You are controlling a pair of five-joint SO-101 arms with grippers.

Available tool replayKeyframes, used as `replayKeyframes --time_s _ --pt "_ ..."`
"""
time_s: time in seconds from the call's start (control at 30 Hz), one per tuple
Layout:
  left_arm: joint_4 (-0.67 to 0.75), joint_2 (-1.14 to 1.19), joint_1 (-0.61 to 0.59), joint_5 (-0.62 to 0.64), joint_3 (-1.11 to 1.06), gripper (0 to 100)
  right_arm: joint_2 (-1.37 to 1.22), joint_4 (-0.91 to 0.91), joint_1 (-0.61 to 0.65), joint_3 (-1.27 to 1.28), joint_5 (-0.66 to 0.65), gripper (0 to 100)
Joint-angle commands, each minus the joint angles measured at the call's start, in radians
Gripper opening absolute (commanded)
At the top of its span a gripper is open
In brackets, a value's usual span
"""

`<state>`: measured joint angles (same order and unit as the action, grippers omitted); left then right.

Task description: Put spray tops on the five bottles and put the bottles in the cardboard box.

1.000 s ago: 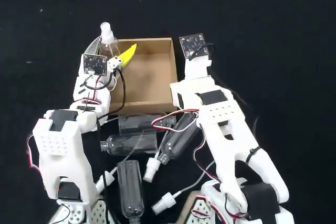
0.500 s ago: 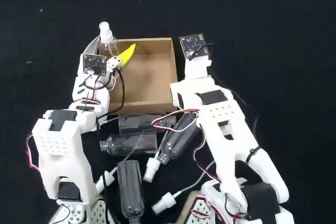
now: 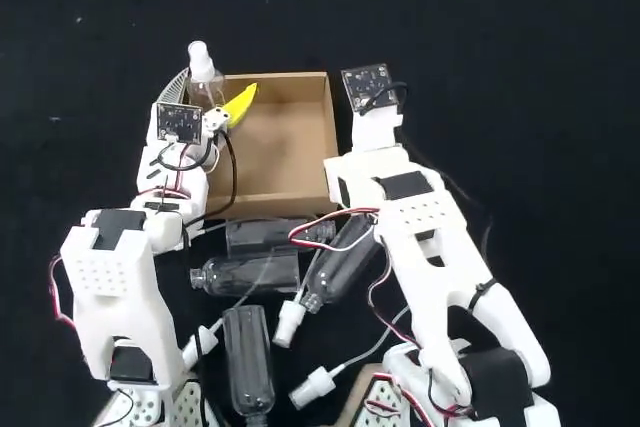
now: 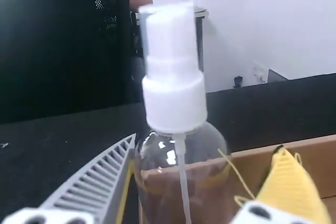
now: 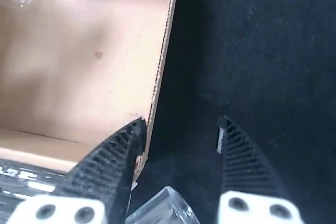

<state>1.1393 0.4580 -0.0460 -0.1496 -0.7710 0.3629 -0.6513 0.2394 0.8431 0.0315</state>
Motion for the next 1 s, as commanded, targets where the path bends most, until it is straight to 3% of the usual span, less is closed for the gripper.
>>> replayKeyframes --time_s 0.0,0.97 --pt "0.021 -0.025 -0.013 -0.006 0.016 28 0.048 0.026 0.005 -0.010 0.005 19.8" --pt "0.008 -0.233 -0.012 -0.005 -0.173 28 0.048 0.026 0.005 -0.007 0.005 19.8"
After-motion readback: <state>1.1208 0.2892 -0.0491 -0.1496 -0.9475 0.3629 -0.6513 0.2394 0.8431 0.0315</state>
